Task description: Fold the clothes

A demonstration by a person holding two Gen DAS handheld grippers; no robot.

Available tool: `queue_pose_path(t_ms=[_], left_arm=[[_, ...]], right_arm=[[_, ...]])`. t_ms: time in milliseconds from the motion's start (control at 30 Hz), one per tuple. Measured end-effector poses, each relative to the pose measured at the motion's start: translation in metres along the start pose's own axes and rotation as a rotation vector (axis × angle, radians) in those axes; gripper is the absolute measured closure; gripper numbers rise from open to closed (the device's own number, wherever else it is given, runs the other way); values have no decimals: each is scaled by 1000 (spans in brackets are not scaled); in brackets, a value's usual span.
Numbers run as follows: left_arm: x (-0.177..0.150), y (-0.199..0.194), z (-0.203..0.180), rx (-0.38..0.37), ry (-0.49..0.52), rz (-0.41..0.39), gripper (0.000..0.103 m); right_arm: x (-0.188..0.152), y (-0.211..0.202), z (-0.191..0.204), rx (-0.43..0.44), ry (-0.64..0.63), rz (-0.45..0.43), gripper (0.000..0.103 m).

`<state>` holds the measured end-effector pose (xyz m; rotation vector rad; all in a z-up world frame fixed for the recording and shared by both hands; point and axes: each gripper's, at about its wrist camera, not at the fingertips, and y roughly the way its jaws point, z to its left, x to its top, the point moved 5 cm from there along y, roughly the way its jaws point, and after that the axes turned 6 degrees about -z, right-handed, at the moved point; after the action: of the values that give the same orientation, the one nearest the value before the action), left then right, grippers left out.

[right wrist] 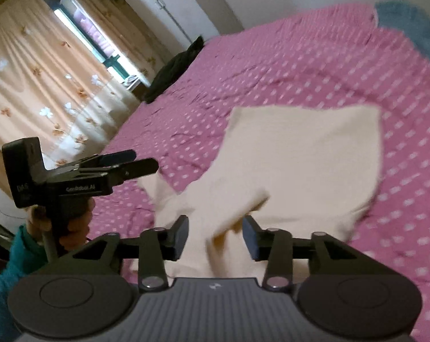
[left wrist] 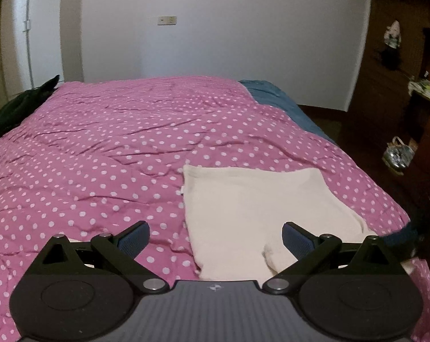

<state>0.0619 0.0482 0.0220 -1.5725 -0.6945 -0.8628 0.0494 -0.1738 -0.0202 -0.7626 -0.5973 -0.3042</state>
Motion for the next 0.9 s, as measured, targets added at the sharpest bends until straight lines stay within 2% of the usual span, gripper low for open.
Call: queue_pose_path(t_ms=[133,200,267,367,433,633,767,900], left_arm=[[2,-8,15,27,-20,-16,1],[2,-11,25,43,-35,-20,1],[1,-13,34,60,-54,-23,1],[1,-13,46,84,-82,-19,0],[0,-12,51,90,-102,-16,0],[0,-15,39,54,-93,-15,0],[-6,-14,23,11,-61,0,0],[-18,-10,4,-51,-35,24,2]], right_arm=[[-6,36,0,23,45,88,56],[-8,45,7,41,27,93,55],[-9,44,21,80,-30,73,55],[-15,37,52,111,-197,45,47],[-20,34,72,121,-304,45,46],[-31,30,99,161,-403,50,39],[-29,19,91,134,-391,40,39],[-28,-6,56,26,-339,18,39]])
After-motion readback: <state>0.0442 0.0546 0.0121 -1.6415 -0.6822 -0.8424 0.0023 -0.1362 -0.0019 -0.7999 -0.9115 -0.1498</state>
